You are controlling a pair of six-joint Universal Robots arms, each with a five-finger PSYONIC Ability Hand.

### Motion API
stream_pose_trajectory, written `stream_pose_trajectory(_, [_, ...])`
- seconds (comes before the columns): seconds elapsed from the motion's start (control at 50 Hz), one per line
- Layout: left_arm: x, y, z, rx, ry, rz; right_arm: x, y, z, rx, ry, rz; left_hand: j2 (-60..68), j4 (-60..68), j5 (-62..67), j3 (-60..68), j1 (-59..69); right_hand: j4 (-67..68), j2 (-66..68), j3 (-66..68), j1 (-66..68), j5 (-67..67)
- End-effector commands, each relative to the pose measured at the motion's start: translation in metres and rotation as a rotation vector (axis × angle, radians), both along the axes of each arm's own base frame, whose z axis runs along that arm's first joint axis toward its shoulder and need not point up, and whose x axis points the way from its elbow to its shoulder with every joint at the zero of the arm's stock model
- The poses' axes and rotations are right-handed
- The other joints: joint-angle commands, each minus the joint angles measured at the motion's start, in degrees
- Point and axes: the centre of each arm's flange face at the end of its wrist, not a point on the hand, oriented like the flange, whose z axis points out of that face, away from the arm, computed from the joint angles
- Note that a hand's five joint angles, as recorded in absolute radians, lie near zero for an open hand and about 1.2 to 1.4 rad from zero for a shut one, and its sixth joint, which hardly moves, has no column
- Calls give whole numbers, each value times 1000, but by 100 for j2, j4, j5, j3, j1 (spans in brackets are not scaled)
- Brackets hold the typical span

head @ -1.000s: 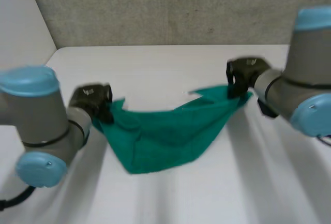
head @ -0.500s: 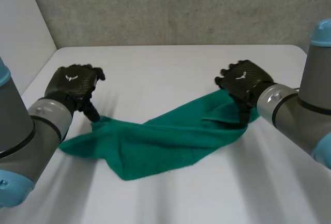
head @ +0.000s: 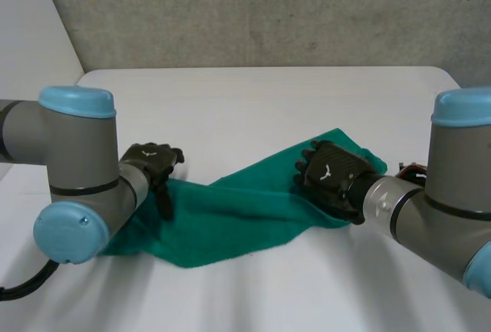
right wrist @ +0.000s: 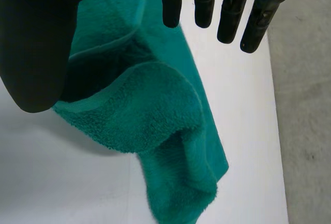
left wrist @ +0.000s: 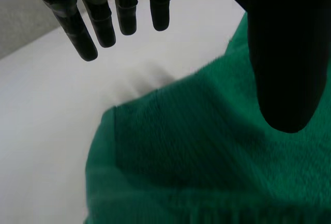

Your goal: Fold the towel.

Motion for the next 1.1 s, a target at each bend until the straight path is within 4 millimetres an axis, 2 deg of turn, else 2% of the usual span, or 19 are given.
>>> stream_pose_trajectory(0.02, [7, -11, -18, 27, -50, 15, 4, -8, -31, -60, 100, 78, 214, 215, 250, 168, 184, -309, -238, -187, -144, -355])
stream_pose_trajectory(0.06, [10, -14, -22, 30, -67, 16, 5, -8, -32, -61, 104, 83, 332, 333, 368, 286, 302, -309, -238, -187, -144, -355])
stream_pose_trajectory(0.1, [14, -20, -26, 31, -86, 16, 8, -15, -35, -78, 102, 88, 533, 535, 570, 488, 504, 1671, 1742, 1793, 1836, 1625])
stream_pose_trajectory(0.12, [14, -20, -26, 31, -86, 16, 8, -15, -35, -78, 102, 88, 534, 536, 571, 489, 505, 1684, 1755, 1806, 1849, 1638])
stream_pose_trajectory(0.14, [16, -22, -28, 33, -90, 20, 11, -22, -34, -93, 92, 89, 617, 619, 654, 572, 588, 5464, 5535, 5586, 5630, 5418])
stream_pose_trajectory(0.16, [19, -26, -31, 37, -96, 27, 13, -24, -33, -100, 88, 90, 785, 786, 821, 739, 755, 6678, 6749, 6800, 6844, 6632])
stream_pose_trajectory(0.26, [19, -33, -32, 21, -86, 33, 17, -37, -21, -147, 55, 69, 803, 805, 840, 758, 774, 6691, 6762, 6813, 6856, 6645])
stream_pose_trajectory(0.3, [18, -34, -31, 14, -82, 31, 23, -55, -2, -193, -46, -5, 803, 805, 840, 758, 774, 6691, 6762, 6813, 6856, 6645])
stream_pose_trajectory(0.5, [14, -39, -30, -24, -58, 14, 7, -80, 10, -58, -297, -230, 1004, 1006, 1041, 959, 975, 6691, 6762, 6813, 6856, 6645])
stream_pose_trajectory(0.64, [6, -40, -41, -6, -21, -58, -5, -88, 9, -32, -322, -290, 2501, 2502, 2537, 2455, 2471, 6691, 6762, 6813, 6856, 6645])
stream_pose_trajectory(0.66, [5, -40, -42, -3, -20, -60, -12, -94, 9, -36, -324, -315, 2769, 2770, 2805, 2723, 2739, 6691, 6762, 6813, 6856, 6645])
stream_pose_trajectory(0.78, [3, -44, -44, -7, -19, -65, -18, -103, 15, -60, -333, -337, 2956, 2958, 2993, 2911, 2927, 6691, 6762, 6813, 6856, 6645])
stream_pose_trajectory(0.84, [2, -45, -43, -12, -15, -68, -19, -110, 25, -96, -353, -346, 3342, 3343, 3378, 3296, 3312, 6691, 6762, 6813, 6856, 6645])
stream_pose_trajectory(0.94, [0, -48, -40, -26, -12, -72, -15, -113, 35, -128, -368, -346, 5357, 5358, 5393, 5311, 5327, 6691, 6762, 6813, 6856, 6645])
stream_pose_trajectory(0.96, [-1, -49, -39, -35, -14, -75, -15, -117, 43, -155, -380, -350, 6609, 6610, 6645, 6563, 6579, 6691, 6762, 6813, 6856, 6645])
stream_pose_trajectory(1.02, [-3, -55, -34, -70, -16, -80, -14, -120, 50, -180, -392, -357, 6621, 6623, 6658, 6576, 6592, 6691, 6762, 6813, 6856, 6645])
stream_pose_trajectory(1.04, [-6, -62, -25, -122, -12, -83, -14, -127, 63, -224, -420, -371, 6621, 6623, 6658, 6576, 6592, 6691, 6762, 6813, 6856, 6645])
stream_pose_trajectory(1.08, [-9, -73, -12, -203, 2, -81, -13, -133, 74, -259, -446, -380, 6621, 6623, 6658, 6576, 6592, 6691, 6762, 6813, 6856, 6645])
stream_pose_trajectory(1.1, [-13, -84, 5, -304, 23, -79, -12, -137, 83, -286, -470, -383, 6621, 6623, 6658, 6576, 6592, 6691, 6762, 6813, 6856, 6645])
